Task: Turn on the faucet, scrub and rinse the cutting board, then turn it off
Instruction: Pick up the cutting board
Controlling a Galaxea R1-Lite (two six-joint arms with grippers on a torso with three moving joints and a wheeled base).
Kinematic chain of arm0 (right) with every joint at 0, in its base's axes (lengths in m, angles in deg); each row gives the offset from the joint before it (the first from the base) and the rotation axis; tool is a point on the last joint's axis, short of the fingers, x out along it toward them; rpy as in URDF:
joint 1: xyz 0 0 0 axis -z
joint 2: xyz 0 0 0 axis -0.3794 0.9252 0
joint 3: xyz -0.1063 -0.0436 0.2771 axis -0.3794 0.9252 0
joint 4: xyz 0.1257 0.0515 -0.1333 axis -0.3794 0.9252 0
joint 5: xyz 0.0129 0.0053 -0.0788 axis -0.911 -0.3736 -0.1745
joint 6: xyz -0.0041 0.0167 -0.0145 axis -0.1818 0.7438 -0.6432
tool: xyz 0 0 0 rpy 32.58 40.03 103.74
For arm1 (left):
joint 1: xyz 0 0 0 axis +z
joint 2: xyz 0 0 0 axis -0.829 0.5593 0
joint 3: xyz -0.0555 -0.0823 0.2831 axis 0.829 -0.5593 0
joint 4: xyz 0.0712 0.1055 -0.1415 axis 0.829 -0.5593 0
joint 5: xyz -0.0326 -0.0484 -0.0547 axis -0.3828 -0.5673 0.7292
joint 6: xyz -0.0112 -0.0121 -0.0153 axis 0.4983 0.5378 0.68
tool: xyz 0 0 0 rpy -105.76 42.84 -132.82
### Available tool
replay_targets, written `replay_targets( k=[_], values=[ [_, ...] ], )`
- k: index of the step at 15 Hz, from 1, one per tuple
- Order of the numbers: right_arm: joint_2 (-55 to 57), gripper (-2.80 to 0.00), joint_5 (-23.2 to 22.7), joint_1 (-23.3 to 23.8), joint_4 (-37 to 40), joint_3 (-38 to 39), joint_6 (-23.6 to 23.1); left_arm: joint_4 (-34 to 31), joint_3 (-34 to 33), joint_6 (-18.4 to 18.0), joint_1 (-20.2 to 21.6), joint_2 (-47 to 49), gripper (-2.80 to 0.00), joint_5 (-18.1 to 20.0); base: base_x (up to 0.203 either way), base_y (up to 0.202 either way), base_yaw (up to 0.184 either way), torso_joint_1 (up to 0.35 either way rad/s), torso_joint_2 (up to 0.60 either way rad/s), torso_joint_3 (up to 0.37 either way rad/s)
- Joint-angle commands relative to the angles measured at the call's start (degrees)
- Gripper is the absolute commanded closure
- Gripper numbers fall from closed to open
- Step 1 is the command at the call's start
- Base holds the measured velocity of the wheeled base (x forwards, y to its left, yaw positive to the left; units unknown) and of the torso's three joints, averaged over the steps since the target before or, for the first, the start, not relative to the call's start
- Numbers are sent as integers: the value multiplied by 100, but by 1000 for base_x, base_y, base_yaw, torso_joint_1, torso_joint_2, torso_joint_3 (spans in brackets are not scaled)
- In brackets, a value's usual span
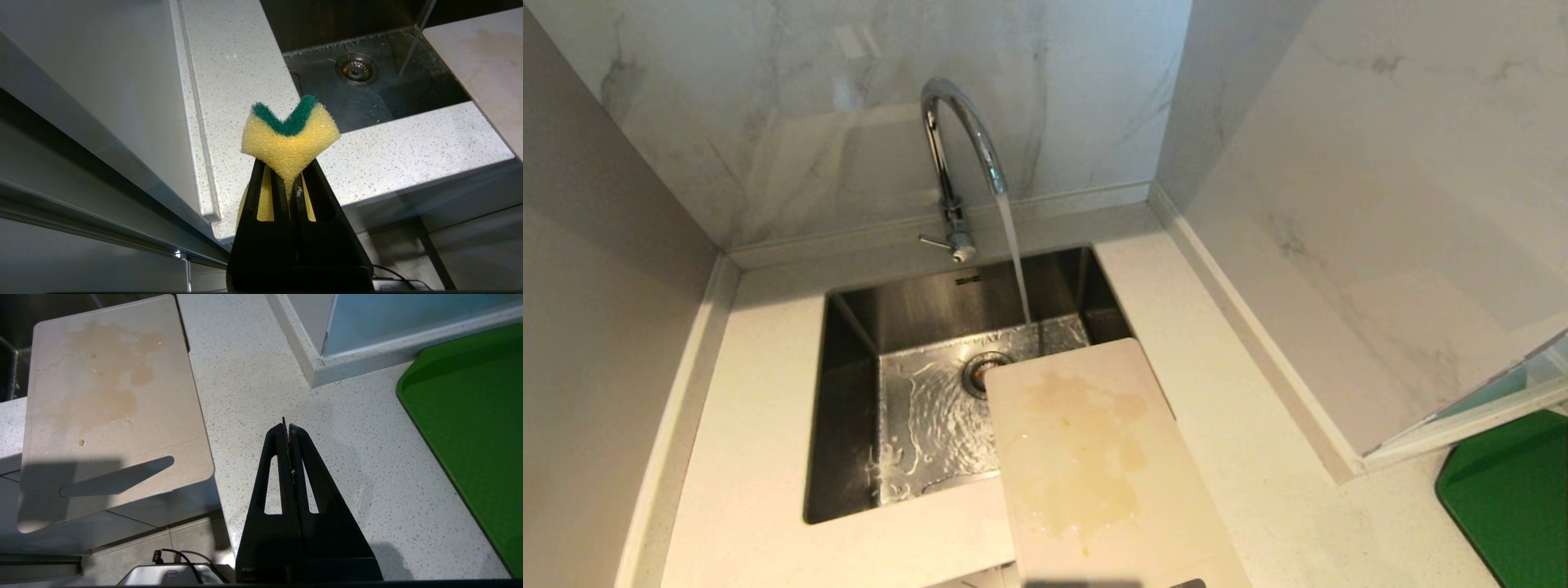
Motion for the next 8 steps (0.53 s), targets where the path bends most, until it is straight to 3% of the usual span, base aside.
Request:
replay_targets(
  k=[1, 8],
  values=[
    [-2, 0, 2, -6, -1, 0, 1, 0, -7, 0, 2, -19, 0, -1, 0, 0, 0, 0, 0, 0],
    [32, 0, 9, -4, 14, -14, 6, 0, -9, 0, 2, -19, 0, -1, 0, 0, 0, 0, 0, 0]
  ],
)
